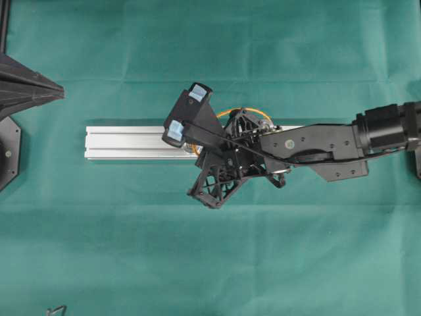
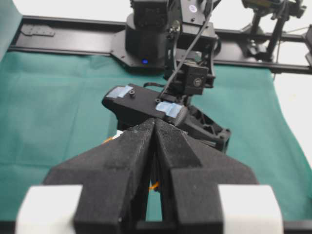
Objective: Hook the rubber onto the shaft.
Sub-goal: 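Rotate the right gripper and stretch the band toward the left peg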
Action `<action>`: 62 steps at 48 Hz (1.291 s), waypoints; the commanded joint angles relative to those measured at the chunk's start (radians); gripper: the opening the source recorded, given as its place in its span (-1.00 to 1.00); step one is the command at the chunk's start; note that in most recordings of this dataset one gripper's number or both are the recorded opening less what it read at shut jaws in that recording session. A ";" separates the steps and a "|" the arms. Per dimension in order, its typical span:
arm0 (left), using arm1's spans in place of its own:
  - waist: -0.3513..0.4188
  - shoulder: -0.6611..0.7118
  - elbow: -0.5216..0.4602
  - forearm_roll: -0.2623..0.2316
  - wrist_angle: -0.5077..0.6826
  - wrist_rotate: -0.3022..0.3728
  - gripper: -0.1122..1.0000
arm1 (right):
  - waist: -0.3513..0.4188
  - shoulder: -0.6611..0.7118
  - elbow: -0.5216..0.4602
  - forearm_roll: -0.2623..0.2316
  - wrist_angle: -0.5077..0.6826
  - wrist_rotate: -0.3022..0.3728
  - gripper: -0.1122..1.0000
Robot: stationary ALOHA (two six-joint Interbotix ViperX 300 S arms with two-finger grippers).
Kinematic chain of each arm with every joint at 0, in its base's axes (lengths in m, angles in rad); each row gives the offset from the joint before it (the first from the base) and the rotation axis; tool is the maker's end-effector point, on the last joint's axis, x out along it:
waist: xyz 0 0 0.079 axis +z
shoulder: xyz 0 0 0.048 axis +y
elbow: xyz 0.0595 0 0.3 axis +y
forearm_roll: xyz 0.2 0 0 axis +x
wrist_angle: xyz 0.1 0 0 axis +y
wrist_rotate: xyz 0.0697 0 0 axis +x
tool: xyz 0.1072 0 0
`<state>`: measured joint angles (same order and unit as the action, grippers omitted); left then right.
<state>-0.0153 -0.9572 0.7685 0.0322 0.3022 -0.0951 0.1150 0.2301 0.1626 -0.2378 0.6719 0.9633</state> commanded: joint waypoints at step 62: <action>-0.003 0.008 -0.011 0.003 -0.005 0.000 -0.79 | -0.014 0.072 -0.173 -0.006 0.074 0.433 -0.70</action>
<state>-0.0153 -0.9572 0.7701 0.0322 0.3007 -0.0951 0.1043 0.3160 0.0261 -0.2393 0.7486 1.3913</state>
